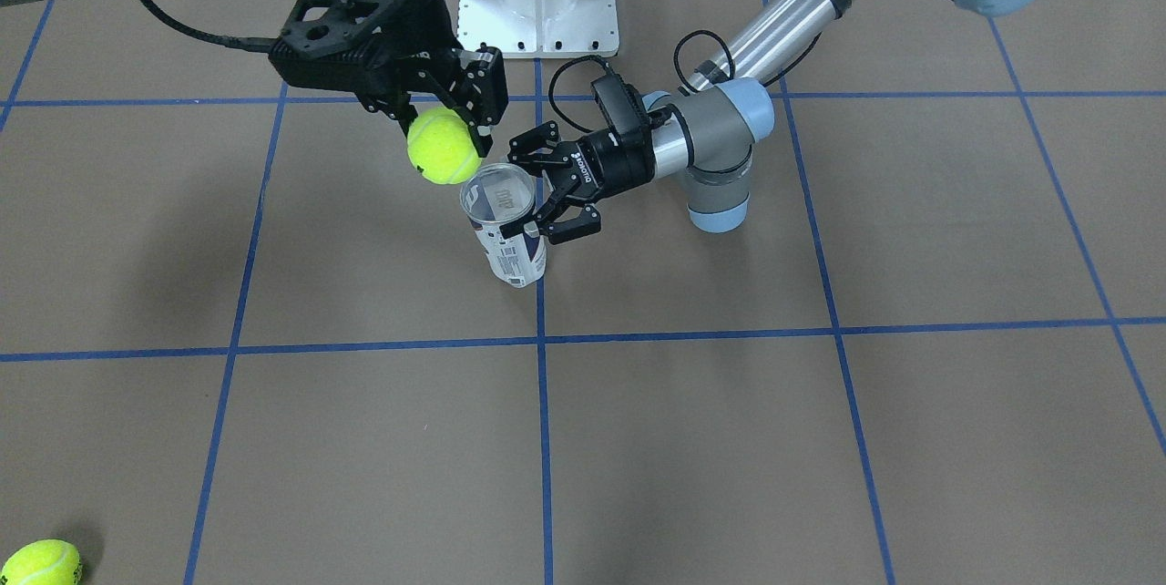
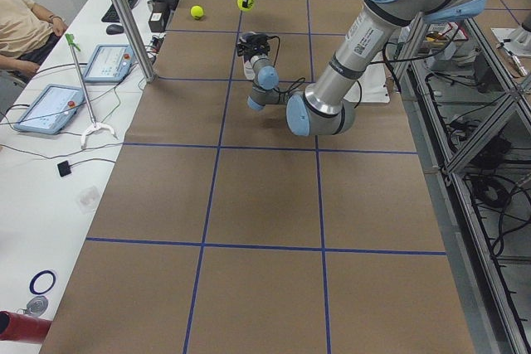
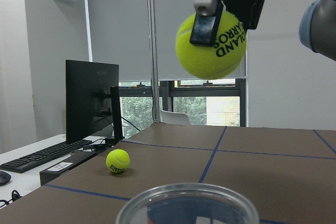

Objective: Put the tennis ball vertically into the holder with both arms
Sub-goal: 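Carry the tennis ball with the right gripper above the held cup, then lower the ball into the cup mouth and push it down with the right gripper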

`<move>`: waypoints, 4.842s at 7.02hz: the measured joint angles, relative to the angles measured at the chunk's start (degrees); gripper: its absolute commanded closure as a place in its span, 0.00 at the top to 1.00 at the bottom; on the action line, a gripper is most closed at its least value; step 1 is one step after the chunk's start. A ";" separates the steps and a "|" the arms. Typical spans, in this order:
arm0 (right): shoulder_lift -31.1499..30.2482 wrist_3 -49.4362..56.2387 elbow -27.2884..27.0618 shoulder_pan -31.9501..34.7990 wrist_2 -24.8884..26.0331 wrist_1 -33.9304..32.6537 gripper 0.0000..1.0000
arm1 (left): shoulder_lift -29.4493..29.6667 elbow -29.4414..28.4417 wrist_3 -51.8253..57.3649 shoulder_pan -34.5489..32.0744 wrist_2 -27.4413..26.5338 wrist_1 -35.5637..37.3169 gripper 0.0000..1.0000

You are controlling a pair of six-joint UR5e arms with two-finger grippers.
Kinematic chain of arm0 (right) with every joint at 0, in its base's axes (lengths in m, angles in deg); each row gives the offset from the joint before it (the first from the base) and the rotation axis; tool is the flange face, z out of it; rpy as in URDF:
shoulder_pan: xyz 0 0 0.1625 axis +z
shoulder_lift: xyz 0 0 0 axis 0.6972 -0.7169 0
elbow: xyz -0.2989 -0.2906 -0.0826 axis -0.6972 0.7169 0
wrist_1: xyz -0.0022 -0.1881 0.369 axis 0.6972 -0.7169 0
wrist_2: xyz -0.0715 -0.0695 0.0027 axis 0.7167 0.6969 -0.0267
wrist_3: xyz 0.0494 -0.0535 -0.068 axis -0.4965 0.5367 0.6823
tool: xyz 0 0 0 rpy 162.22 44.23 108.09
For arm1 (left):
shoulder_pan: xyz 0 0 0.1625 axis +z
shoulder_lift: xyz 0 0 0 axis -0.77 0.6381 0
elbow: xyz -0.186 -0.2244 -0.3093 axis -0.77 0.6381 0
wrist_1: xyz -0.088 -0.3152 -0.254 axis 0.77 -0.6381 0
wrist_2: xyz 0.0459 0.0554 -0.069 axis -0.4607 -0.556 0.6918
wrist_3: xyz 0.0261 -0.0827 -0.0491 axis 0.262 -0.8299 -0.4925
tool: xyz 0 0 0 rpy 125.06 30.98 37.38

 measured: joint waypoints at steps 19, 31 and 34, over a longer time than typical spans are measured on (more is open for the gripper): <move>0.32 0.65 1.34 -1.41 5.90 -1.85 0.99 | -0.13 0.29 0.05 -0.91 -0.26 0.18 0.99; 1.05 -0.75 5.07 -8.37 9.54 -0.35 0.00 | -0.26 0.11 0.09 -0.79 -0.26 0.44 0.99; 1.00 -0.46 4.61 -8.38 10.09 1.10 0.00 | -0.26 0.19 0.01 -0.78 -0.24 0.42 0.99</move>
